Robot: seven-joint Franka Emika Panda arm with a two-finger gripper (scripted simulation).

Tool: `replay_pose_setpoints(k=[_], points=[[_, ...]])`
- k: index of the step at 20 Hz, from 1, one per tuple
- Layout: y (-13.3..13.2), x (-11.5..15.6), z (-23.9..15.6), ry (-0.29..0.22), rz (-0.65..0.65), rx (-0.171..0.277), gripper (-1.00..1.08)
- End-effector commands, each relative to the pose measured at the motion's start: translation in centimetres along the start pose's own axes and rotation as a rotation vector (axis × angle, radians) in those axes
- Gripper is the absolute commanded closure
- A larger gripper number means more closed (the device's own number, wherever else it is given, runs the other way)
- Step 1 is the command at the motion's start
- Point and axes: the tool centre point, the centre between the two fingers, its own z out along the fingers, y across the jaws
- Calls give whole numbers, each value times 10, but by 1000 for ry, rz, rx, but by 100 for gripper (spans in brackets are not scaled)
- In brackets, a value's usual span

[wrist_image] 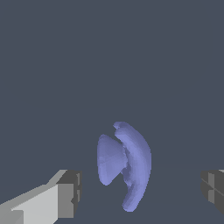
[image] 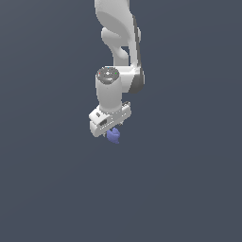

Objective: Pick up the object and move it to a goal position.

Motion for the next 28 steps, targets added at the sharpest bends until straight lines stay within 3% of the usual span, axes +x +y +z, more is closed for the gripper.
replay_pose_setpoints(k=[1,15,28], points=[[-1,-3,4,-1,-40,1,-92],[-3,-9,13,-2,-100,4,-92],[-4,-9,60,-2,-104,4,-92]])
